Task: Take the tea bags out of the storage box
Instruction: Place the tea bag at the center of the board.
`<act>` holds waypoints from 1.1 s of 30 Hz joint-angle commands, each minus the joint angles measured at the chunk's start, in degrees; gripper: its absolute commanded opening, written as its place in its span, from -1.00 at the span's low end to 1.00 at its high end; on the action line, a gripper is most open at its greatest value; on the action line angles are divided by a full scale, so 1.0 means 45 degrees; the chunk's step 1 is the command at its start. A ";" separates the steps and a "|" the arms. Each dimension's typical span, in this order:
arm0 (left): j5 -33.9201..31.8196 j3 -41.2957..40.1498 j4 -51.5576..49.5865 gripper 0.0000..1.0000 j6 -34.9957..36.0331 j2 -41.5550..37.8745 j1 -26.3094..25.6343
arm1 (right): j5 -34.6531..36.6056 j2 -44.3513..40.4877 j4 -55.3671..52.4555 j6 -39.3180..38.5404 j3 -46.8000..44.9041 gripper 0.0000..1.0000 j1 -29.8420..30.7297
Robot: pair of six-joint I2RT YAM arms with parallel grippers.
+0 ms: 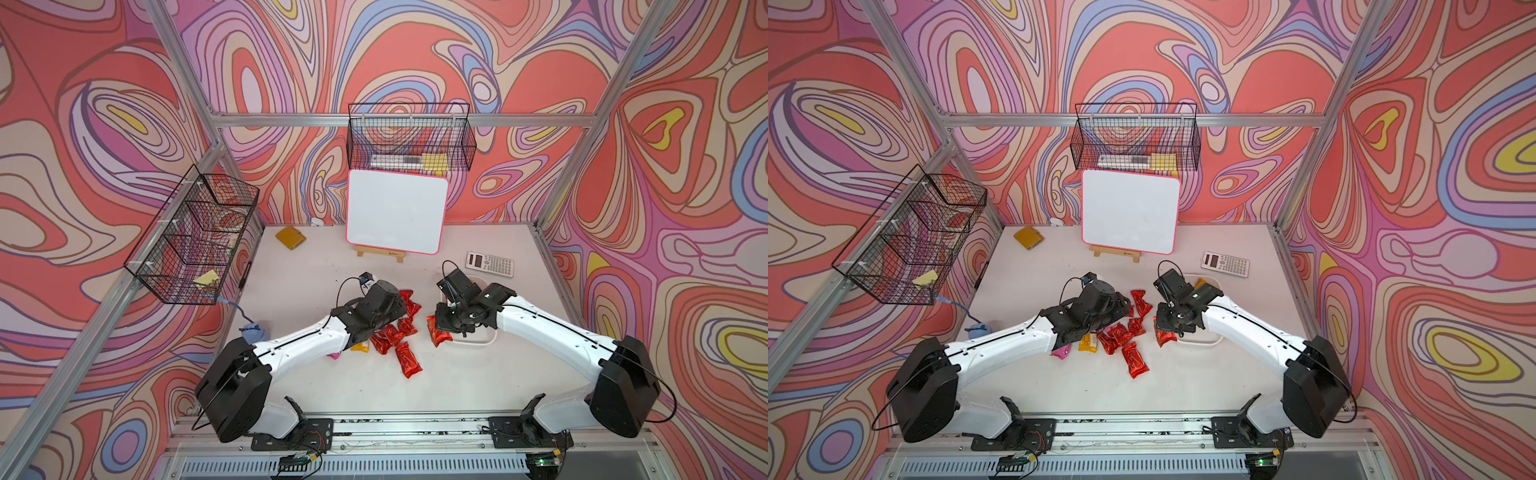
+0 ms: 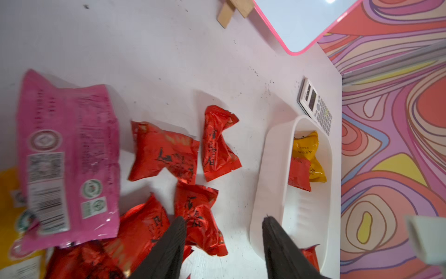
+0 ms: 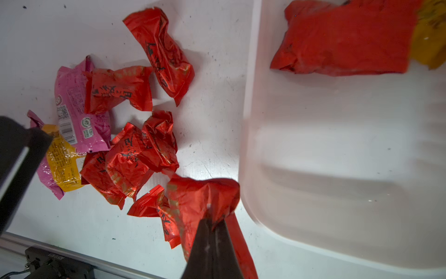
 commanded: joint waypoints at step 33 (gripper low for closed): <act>0.2059 0.0720 0.0869 0.21 0.1701 0.0632 -0.0353 | 0.1196 -0.1430 0.1817 0.1755 -0.1346 -0.09 -0.1675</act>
